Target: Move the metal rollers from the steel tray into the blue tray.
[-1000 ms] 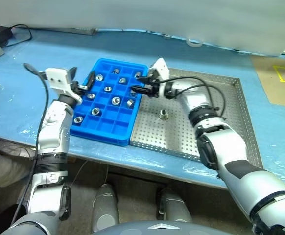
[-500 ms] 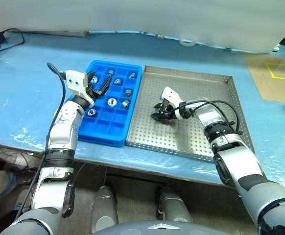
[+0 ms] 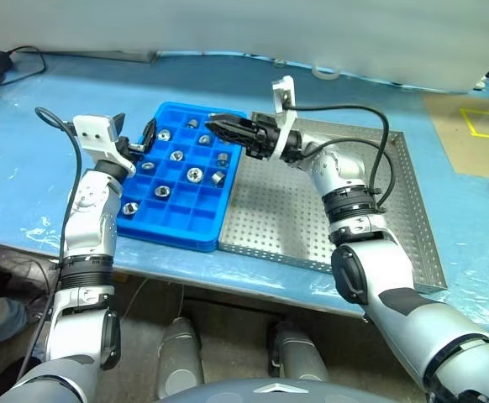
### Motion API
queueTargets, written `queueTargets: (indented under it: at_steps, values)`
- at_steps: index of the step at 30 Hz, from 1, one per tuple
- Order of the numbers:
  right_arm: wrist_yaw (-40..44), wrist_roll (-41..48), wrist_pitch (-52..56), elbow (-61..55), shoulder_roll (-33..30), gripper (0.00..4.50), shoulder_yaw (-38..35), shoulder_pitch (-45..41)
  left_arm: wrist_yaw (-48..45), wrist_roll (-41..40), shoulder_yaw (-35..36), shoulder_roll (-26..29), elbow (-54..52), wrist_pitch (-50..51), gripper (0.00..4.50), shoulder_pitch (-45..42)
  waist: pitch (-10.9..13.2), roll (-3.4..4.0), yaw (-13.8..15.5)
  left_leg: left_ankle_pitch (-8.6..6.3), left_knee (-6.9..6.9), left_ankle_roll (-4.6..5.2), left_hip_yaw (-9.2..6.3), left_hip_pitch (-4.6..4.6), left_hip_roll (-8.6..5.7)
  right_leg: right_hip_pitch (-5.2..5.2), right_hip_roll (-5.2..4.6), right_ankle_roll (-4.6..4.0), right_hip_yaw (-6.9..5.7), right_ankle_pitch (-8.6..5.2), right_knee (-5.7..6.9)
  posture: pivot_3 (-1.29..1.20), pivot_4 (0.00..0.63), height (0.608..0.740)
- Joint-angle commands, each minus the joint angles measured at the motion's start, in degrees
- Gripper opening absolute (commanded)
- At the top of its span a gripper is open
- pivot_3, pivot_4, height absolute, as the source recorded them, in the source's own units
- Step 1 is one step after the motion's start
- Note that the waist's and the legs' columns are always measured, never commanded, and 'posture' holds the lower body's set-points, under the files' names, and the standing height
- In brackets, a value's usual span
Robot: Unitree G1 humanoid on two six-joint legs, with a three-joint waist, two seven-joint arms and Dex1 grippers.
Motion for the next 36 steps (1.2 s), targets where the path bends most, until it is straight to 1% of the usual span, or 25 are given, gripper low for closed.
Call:
queueTargets:
  at_steps: [1,4,5,6,7,8,9,10,11,13,14,16,19,20,24,27,30,31,33,34,35,36]
  values:
    - [0.58,0.22,0.21,-2.88,-0.03,1.71,2.07,0.84,0.31,-0.26,0.40,0.15,-3.19,-0.85,3.61,0.21,0.00,0.00,0.49,0.01,0.00,-0.02,0.00,0.00,0.00,0.00,0.00,0.00,0.00,0.00,0.01,-0.21,0.150,0.740]
    - [0.90,-7.39,-3.23,-3.74,-1.17,1.71,11.20,4.38,0.37,-0.31,0.30,0.05,-3.31,-0.82,3.61,0.53,-0.01,-0.01,0.61,0.06,-0.01,-0.11,-0.06,0.02,0.01,0.06,-0.02,0.01,0.01,0.00,0.02,-0.22,0.150,0.740]
    - [2.34,-10.38,-4.41,-4.92,-2.24,1.71,15.63,6.31,0.41,-0.31,0.29,-0.02,-3.24,-0.82,3.61,0.61,-0.01,-0.01,0.61,0.08,-0.02,-0.14,-0.08,0.02,0.00,0.06,-0.02,0.01,0.01,0.00,0.03,-0.22,0.150,0.740]
    - [4.55,-12.76,-5.50,-6.73,-3.57,2.43,19.91,8.39,0.45,-0.26,0.29,-0.08,-3.02,-0.91,3.61,0.62,-0.01,-0.01,0.61,0.10,-0.03,-0.17,-0.11,0.02,0.00,0.08,-0.02,0.01,0.01,0.00,0.02,-0.22,0.150,0.740]
    - [6.07,-14.64,-6.08,-8.29,-4.68,2.55,23.36,10.13,0.54,-0.23,0.29,-0.16,-2.70,-0.94,3.61,0.55,-0.01,-0.01,0.65,0.12,-0.05,-0.22,-0.13,0.02,0.00,0.07,-0.01,0.02,0.02,0.00,0.02,-0.22,0.150,0.740]
    - [6.05,-15.84,-6.96,-8.84,-5.10,2.91,24.93,11.03,0.57,-0.23,0.28,-0.24,-2.39,-0.93,3.61,0.41,0.00,-0.02,0.61,0.15,-0.11,-0.26,-0.16,0.01,-0.02,0.07,-0.02,0.03,0.02,0.00,-0.02,-0.22,0.150,0.740]
    - [4.71,-16.31,-8.01,-8.44,-4.93,3.20,24.74,11.11,0.48,-0.26,0.22,-0.30,-2.09,-0.90,3.61,0.23,0.00,-0.02,0.52,0.16,-0.11,-0.27,-0.17,0.01,-0.01,0.06,0.00,0.03,0.03,0.00,-0.02,-0.22,0.150,0.740]
    - [2.49,-15.53,-8.87,-7.17,-4.19,3.53,22.59,10.27,0.24,-0.29,0.08,-0.32,-1.83,-0.83,3.61,0.04,0.00,-0.02,0.42,0.17,-0.12,-0.29,-0.17,-0.02,-0.01,0.00,0.00,0.04,0.04,0.01,-0.01,-0.22,0.150,0.740]
    - [-1.03,-10.96,-7.68,-4.78,-2.94,3.82,16.21,7.23,0.16,-0.33,0.00,-0.43,-1.69,-0.83,3.61,-0.15,0.00,-0.02,0.25,0.17,-0.12,-0.30,-0.16,-0.04,-0.02,-0.09,0.01,0.04,0.06,0.01,0.04,-0.22,0.150,0.740]
    - [-8.39,-0.73,-5.23,1.06,-1.77,3.82,2.67,0.05,0.16,-0.37,-0.13,-0.69,-1.51,-0.86,3.61,-0.40,0.08,0.02,-0.14,0.20,-0.10,-0.33,-0.16,-0.01,0.00,-0.13,0.03,0.03,0.08,0.04,0.12,-0.24,0.150,0.740]
    - [-11.21,2.20,-5.80,4.22,-2.49,3.82,-2.21,-2.66,0.06,-0.29,-0.31,-0.86,-1.38,-0.94,3.61,-0.38,0.13,0.08,-0.23,0.22,-0.09,-0.36,-0.15,-0.09,-0.03,-0.29,0.02,-0.02,0.15,0.11,0.19,-0.24,0.150,0.740]
    - [-13.75,3.50,-7.36,8.22,-3.83,3.82,-6.45,-5.13,-0.06,-0.19,-0.55,-1.07,-1.22,-1.03,3.61,-0.38,0.13,0.08,0.02,0.24,-0.09,-0.37,-0.14,-0.12,-0.03,-0.27,0.01,-0.07,0.14,0.19,0.15,-0.24,0.150,0.740]
    - [-16.25,4.10,-8.24,11.79,-6.68,3.82,-10.60,-6.06,-0.94,-0.27,-1.11,-1.26,-0.22,-1.25,3.61,-1.32,0.01,-0.05,0.38,0.20,-0.16,-0.33,-0.14,0.22,0.01,0.23,0.03,-0.05,0.08,0.15,-0.13,-0.26,0.150,0.740]
    - [-16.58,4.19,-8.22,12.20,-7.12,3.82,-11.16,-6.08,-1.27,-0.30,-1.24,-1.23,-0.04,-1.29,3.61,-1.49,0.01,-0.06,0.30,0.17,-0.18,-0.29,-0.14,0.25,0.01,0.31,0.03,-0.04,0.06,0.14,-0.22,-0.27,0.150,0.740]
    - [-19.89,-8.35,-15.84,12.16,-11.05,3.82,-2.48,0.76,-6.57,-2.23,-2.87,-1.65,1.13,-0.02,3.61,-1.89,0.01,-0.06,0.19,0.19,-0.17,-0.30,-0.08,0.08,-0.03,0.11,0.04,-0.03,0.08,0.15,-0.24,-0.31,0.150,0.740]
    - [-21.85,-11.06,-17.75,12.05,-12.69,3.82,-1.36,3.71,-10.38,-2.57,-4.90,-1.44,1.26,1.35,3.61,-1.79,0.03,-0.03,0.14,0.21,-0.16,-0.32,-0.07,-0.06,-0.04,-0.08,0.03,-0.03,0.09,0.15,-0.15,-0.33,0.150,0.740]
    - [-20.40,-13.72,-17.99,9.59,-14.64,3.82,1.04,7.80,-15.06,-3.12,-7.45,-1.63,0.46,2.74,3.61,-1.59,0.03,-0.03,0.07,0.18,-0.09,-0.26,-0.01,-0.14,-0.04,-0.21,0.03,-0.03,0.09,0.15,-0.09,-0.35,0.150,0.740]
    - [-19.61,-14.60,-17.91,8.41,-15.31,3.99,2.11,9.28,-16.43,-3.49,-8.10,-1.75,0.13,3.15,3.61,-1.54,0.03,-0.03,0.05,0.17,-0.08,-0.24,-0.01,-0.13,-0.04,-0.20,0.03,-0.03,0.09,0.15,-0.08,-0.36,0.150,0.740]
    - [-20.84,-19.33,-19.86,7.21,-17.33,4.38,5.68,12.39,-18.47,-2.93,-9.89,-2.04,0.43,3.04,4.00,-1.73,0.03,-0.03,0.01,0.17,-0.08,-0.24,-0.01,-0.05,-0.03,-0.11,0.03,-0.03,0.10,0.15,-0.09,-0.37,0.150,0.740]
    - [-22.11,-21.26,-21.05,6.90,-18.07,4.50,6.82,13.58,-19.38,-2.47,-10.80,-2.22,0.78,2.87,4.20,-1.85,0.03,-0.03,0.03,0.17,-0.07,-0.24,-0.01,-0.02,-0.03,-0.07,0.03,-0.03,0.10,0.15,-0.09,-0.37,0.150,0.740]
    - [-23.24,-21.73,-21.68,6.55,-18.37,4.50,6.77,14.36,-20.03,-2.04,-11.57,-2.44,1.17,2.66,4.47,-2.02,0.03,-0.03,0.01,0.17,-0.07,-0.24,-0.01,0.03,-0.03,-0.01,0.03,-0.03,0.10,0.15,-0.09,-0.37,0.150,0.740]
    - [-24.80,-21.67,-22.32,6.27,-18.52,4.50,5.98,14.80,-20.40,-1.77,-12.16,-2.73,1.59,2.68,4.47,-2.30,0.03,-0.03,-0.11,0.17,-0.07,-0.24,-0.01,0.04,-0.04,0.01,0.03,-0.03,0.12,0.15,-0.10,-0.37,0.150,0.740]
